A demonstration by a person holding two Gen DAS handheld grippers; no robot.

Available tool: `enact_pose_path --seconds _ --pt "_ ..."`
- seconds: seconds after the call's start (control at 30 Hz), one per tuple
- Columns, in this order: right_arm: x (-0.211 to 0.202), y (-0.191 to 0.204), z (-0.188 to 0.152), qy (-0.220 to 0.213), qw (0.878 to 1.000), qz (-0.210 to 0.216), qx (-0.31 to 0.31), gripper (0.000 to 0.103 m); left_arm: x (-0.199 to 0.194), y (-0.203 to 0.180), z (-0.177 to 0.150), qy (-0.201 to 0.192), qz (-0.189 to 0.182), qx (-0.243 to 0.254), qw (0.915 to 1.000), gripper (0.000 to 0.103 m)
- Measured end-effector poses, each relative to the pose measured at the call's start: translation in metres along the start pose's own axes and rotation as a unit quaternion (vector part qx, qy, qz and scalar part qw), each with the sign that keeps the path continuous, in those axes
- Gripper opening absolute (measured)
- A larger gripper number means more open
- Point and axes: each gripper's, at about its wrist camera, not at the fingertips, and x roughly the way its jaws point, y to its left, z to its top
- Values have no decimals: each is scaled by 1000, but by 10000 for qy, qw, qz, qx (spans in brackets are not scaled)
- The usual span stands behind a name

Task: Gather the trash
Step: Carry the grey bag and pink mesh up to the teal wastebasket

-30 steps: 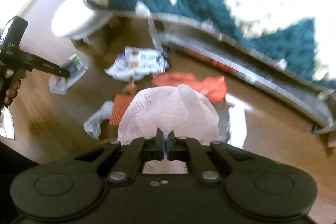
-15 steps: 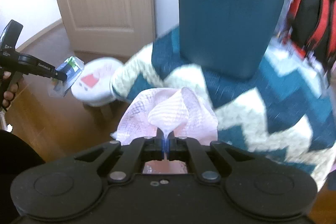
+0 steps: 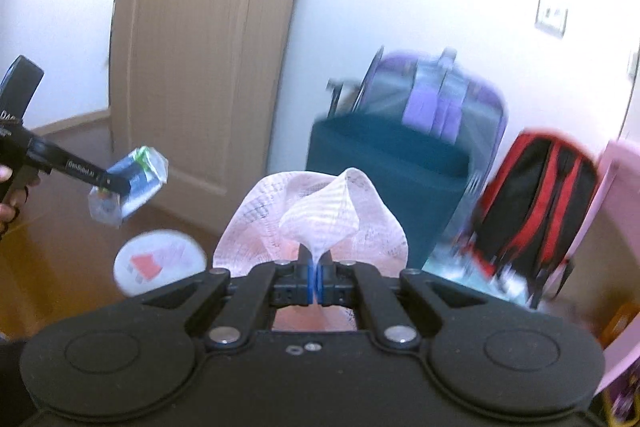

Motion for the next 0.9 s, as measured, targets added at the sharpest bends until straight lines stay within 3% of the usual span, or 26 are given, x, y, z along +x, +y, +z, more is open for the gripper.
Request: enact_pose_path --seconds 0.23,0.43,0.7,0.9 --pt "-1 -34 61 -617 9970 -426 -183 2 -29 -63 67 -534 -524 356 9966 18" --pt "31 -61 101 -732 9946 -681 -288 2 -23 -122 124 -813 -759 661 9916 18" --pt "83 -91 121 -587 9952 -776 -111 2 17 -167 166 -683 -815 765 9914 18" --pt "126 -106 116 -259 9974 -671 99 3 64 -179 179 -420 -562 817 9942 18"
